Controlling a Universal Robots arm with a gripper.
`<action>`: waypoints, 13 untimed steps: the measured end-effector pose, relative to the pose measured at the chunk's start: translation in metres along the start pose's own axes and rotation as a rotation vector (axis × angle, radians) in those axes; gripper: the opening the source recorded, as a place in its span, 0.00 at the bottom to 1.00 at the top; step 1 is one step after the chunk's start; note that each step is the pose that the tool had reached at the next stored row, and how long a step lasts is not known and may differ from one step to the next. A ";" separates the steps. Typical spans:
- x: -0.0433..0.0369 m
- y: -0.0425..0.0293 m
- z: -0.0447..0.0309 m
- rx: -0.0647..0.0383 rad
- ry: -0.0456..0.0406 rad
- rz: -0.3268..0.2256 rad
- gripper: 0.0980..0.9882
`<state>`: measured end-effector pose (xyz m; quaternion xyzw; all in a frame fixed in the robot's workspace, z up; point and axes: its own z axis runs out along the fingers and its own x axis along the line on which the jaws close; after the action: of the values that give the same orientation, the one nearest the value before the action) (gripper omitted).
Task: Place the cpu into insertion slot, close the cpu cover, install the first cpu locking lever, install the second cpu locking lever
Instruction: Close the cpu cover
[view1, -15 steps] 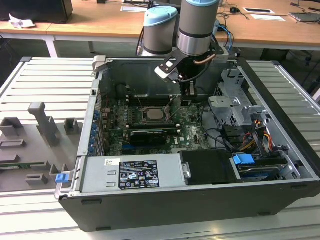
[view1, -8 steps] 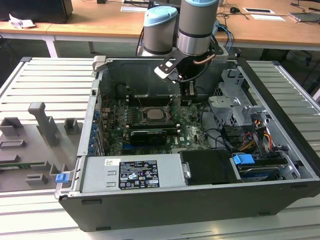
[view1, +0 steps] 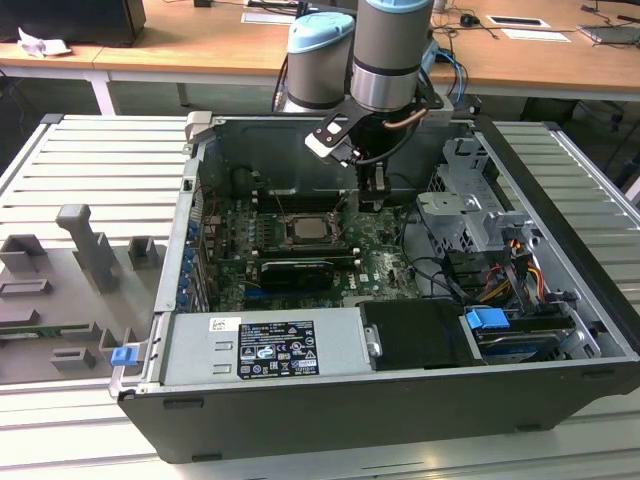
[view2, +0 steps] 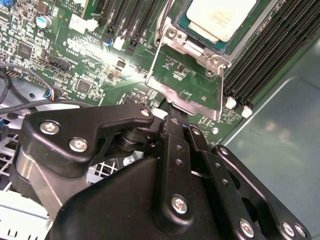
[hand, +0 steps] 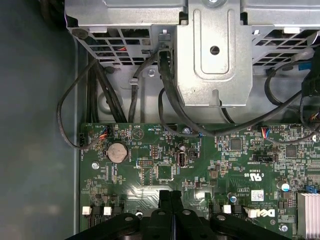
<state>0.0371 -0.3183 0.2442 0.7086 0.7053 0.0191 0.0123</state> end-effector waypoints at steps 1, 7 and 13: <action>0.0000 -0.0005 0.0000 0.000 0.0000 0.000 0.01; 0.0000 -0.0031 -0.0001 0.000 0.0000 0.000 0.01; 0.0000 -0.0048 -0.0002 0.000 0.0000 0.000 0.01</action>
<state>0.0323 -0.3183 0.2442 0.7086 0.7053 0.0191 0.0123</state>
